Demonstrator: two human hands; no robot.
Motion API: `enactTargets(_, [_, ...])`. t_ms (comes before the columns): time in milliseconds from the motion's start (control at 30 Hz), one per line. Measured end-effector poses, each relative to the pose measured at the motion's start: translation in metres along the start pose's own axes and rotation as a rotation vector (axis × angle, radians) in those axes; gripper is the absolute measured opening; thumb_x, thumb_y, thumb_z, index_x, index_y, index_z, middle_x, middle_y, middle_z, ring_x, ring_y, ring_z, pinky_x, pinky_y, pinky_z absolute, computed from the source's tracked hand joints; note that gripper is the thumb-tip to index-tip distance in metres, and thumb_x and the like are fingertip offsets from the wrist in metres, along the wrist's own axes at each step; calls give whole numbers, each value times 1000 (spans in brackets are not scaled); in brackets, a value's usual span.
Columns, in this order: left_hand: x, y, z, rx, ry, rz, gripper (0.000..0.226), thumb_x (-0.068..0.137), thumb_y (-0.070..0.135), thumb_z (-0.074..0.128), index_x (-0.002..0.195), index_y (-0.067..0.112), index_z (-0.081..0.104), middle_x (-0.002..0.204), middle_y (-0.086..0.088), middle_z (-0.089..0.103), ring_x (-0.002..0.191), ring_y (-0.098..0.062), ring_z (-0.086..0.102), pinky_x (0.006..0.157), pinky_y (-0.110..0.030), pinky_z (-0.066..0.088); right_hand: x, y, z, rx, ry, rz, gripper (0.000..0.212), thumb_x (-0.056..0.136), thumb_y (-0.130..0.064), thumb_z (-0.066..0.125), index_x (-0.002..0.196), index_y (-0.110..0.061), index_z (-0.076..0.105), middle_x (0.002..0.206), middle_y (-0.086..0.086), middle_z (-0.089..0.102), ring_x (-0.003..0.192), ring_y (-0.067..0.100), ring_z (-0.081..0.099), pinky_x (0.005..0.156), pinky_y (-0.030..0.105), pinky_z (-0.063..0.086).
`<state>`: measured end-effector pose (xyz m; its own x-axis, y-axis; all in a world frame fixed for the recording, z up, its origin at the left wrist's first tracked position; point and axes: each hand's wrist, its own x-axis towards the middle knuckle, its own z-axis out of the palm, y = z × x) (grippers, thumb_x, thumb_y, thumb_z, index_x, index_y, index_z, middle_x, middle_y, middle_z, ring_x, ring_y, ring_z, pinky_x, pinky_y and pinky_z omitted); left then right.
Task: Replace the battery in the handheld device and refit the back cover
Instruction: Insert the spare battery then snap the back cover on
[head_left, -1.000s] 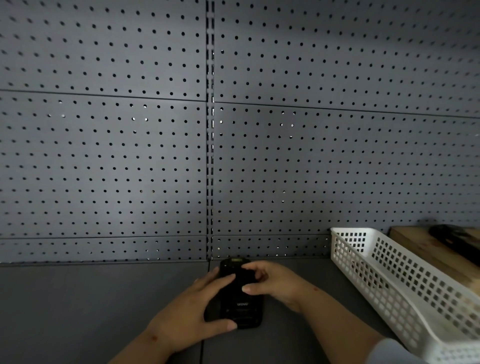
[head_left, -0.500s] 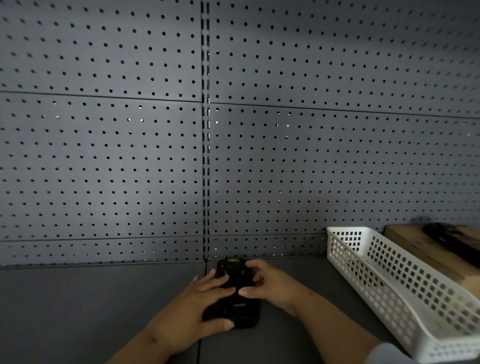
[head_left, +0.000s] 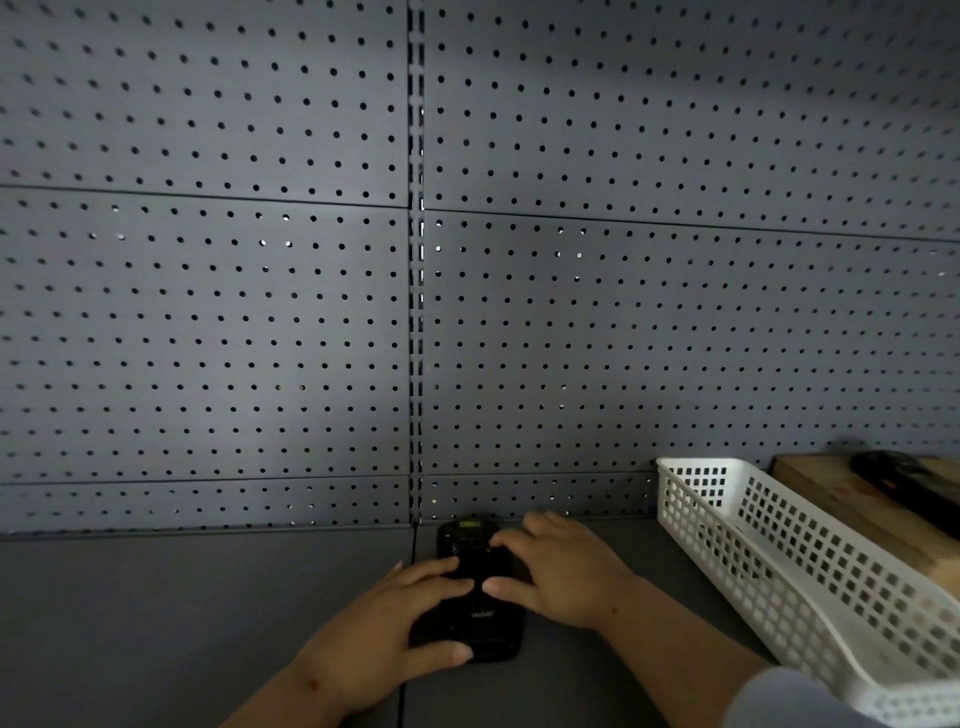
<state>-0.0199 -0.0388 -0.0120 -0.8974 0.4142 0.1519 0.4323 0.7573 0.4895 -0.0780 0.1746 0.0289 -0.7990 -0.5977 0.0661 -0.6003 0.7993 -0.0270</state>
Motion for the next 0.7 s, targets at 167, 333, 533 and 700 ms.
enactTargets(167, [-1, 0, 0, -38, 3, -7, 57, 61, 81, 42, 115, 66, 31, 139, 35, 17, 131, 13, 17, 113, -20, 1, 5, -6, 2, 90, 60, 1, 102, 54, -82, 6, 126, -20, 44, 122, 4, 48, 117, 19, 42, 97, 33, 36])
enactTargets(333, [-1, 2, -1, -46, -7, -21, 56, 61, 79, 44, 114, 67, 30, 136, 39, 14, 132, 11, 15, 113, -21, 3, 7, -6, 5, 149, 52, 24, 71, 77, -72, 36, 124, -19, 45, 123, 3, 49, 117, 18, 42, 96, 30, 35])
enactTargets(533, [0, 1, -1, -56, -23, -36, 52, 63, 77, 47, 111, 73, 28, 136, 39, 14, 132, 12, 16, 112, -20, 1, 8, -7, 0, 78, 59, -31, 104, 53, -81, 3, 122, -17, 45, 122, 5, 50, 116, 20, 43, 98, 33, 35])
enactTargets(700, [-1, 3, -2, -45, -24, -41, 55, 60, 81, 44, 112, 72, 28, 136, 40, 13, 132, 10, 16, 113, -22, 3, 11, -4, 6, 105, 72, -21, 106, 51, -84, 1, 120, -17, 45, 121, 5, 50, 115, 20, 43, 98, 33, 35])
